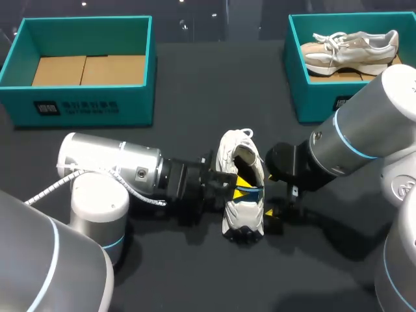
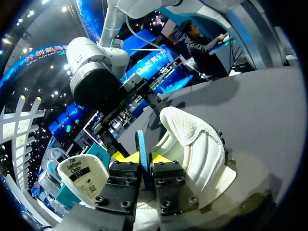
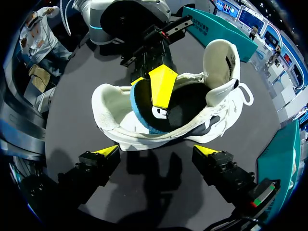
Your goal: Take the shoe out of the shoebox, open the shoe tongue, remove and reinsert the insole, then place the shoe into the shoebox
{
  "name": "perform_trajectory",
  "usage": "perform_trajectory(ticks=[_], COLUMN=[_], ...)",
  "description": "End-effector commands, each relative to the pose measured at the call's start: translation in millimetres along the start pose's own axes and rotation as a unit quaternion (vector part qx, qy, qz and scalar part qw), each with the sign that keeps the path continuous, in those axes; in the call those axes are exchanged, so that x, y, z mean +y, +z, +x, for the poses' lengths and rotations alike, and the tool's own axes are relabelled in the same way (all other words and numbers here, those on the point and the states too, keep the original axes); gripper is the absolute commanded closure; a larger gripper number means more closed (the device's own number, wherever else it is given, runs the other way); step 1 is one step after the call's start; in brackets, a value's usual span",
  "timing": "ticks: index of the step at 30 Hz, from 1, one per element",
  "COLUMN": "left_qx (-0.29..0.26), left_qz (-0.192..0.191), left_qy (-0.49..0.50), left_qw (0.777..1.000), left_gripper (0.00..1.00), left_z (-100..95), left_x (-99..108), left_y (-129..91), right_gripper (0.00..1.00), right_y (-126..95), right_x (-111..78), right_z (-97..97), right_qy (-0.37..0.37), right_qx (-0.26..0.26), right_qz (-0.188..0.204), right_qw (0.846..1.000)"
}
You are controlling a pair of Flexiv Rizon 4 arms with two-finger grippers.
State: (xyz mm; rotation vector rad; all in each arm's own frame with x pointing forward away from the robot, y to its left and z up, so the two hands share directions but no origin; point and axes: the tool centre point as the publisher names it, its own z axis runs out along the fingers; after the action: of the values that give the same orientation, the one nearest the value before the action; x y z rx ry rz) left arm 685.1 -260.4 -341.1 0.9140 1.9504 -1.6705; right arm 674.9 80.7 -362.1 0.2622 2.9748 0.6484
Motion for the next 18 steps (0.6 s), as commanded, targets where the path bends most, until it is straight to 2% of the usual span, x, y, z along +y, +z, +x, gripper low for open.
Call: perform_trajectory(ticks=[1, 5, 12, 18], left_qx=[-0.006, -0.012, -0.005, 0.023], left_qz=[0.002, 0.015, 0.032, 0.037], left_qy=[-0.001, -0.014, -0.028, -0.035], left_qw=[1.000, 1.000, 0.999, 0.998], left_gripper=[0.76, 0.68, 0.65, 0.64], left_z=[1.9, -1.0, -4.7, -2.7], left_x=[-14, -24, -38, -40], left_y=[-12, -17, -23, -27], right_gripper=[0.00, 0.00, 0.00, 0.00], right_y=[0, 0, 0, 0], right_x=[-0.2, -0.2, -0.2, -0.2], right_z=[1.6, 1.6, 1.6, 1.6], right_qy=[0.000, 0.000, 0.000, 0.000], right_qx=[-0.002, -0.002, -0.002, -0.002], right_qz=[0.000, 0.000, 0.000, 0.000], right_qw=[1.000, 1.000, 1.000, 1.000])
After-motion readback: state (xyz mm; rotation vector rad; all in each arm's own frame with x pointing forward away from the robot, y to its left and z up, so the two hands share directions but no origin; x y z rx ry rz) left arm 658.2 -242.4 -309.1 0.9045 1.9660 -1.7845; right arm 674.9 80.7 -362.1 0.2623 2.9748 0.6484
